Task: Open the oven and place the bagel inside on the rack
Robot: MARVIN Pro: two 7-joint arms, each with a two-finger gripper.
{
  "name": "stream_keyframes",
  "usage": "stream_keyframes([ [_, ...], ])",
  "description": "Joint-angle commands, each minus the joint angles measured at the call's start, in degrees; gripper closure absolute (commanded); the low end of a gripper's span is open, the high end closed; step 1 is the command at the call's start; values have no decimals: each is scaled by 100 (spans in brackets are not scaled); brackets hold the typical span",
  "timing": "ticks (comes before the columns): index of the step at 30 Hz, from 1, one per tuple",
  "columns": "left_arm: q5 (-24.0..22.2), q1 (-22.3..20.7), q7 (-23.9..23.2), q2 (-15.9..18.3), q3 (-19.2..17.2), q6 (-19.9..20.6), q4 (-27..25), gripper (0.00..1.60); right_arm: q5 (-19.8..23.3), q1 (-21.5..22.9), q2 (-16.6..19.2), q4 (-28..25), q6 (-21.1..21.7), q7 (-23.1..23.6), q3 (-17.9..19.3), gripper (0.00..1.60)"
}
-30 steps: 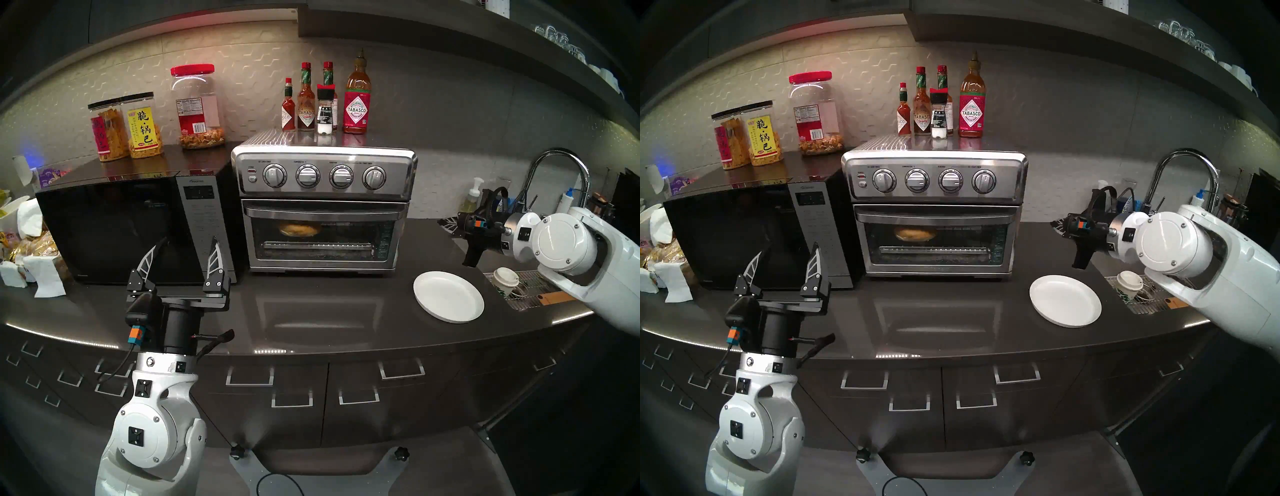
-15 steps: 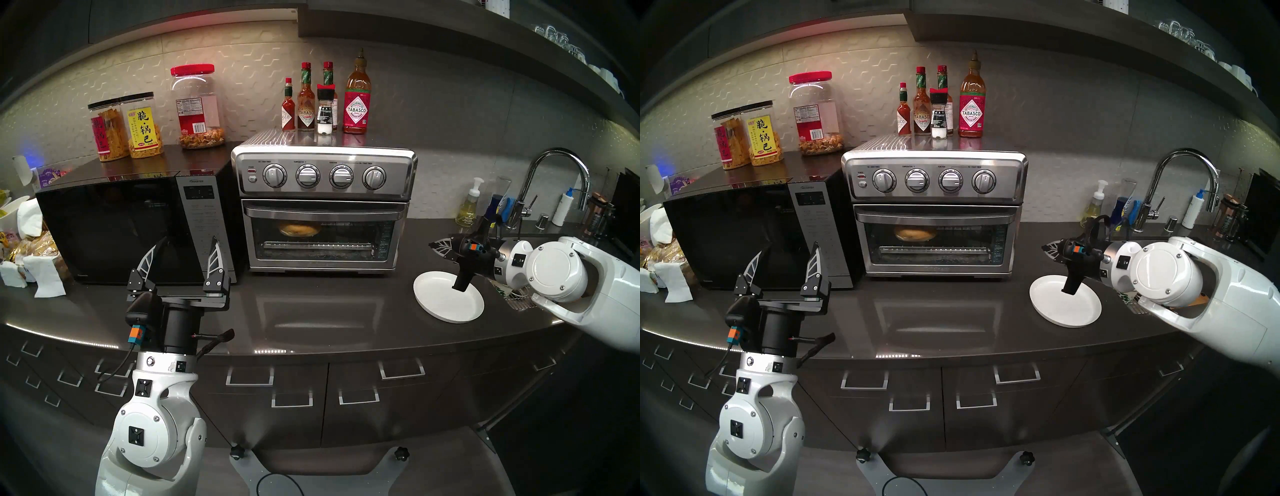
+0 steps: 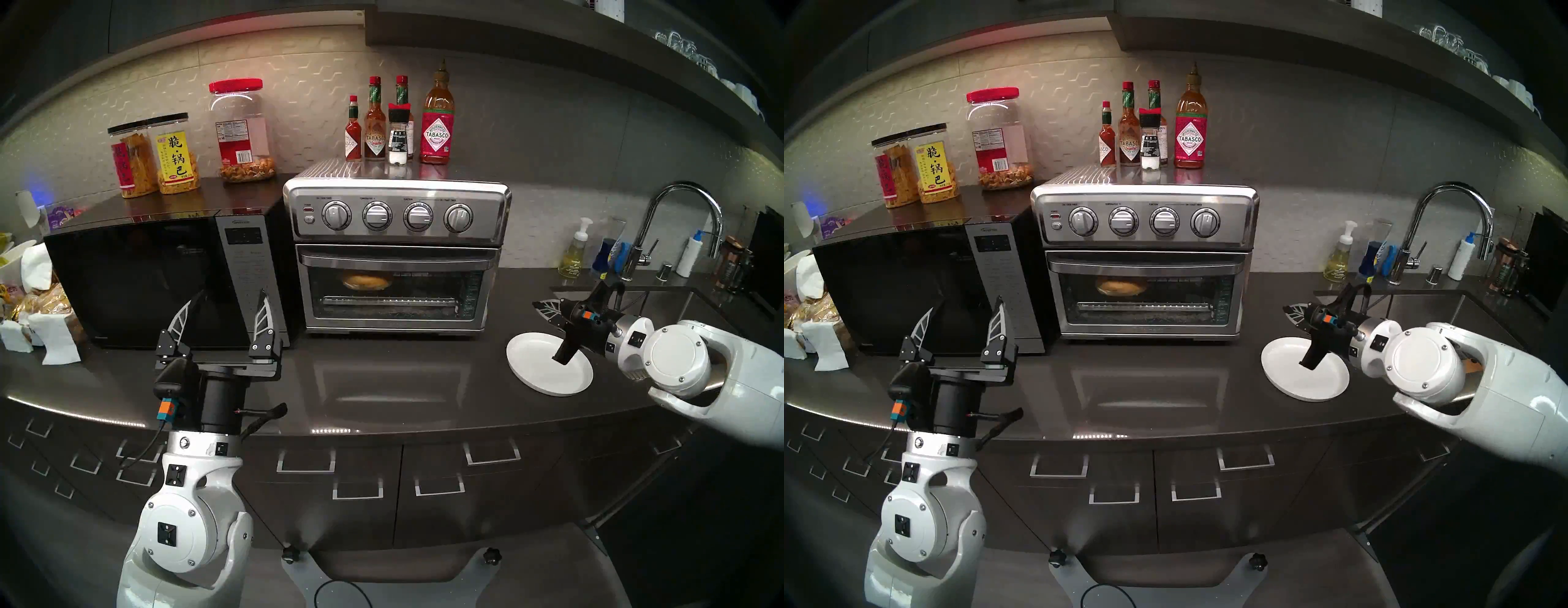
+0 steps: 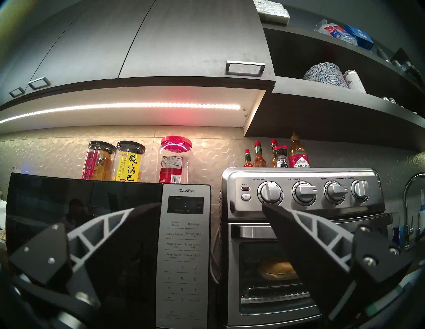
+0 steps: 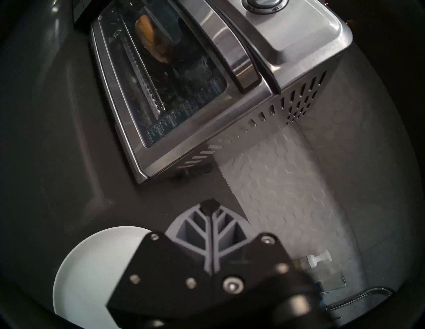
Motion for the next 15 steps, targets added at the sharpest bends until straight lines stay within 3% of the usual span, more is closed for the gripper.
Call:
stream_keyframes([
  [1,4,7,-6,2,6,-28,-110,0,209,-277,38,94,-674,-698,0,160],
  [15,5,14,-7,2,7,-29,-119,0,293,-902,47,50,-1989,-1937,-165,160],
])
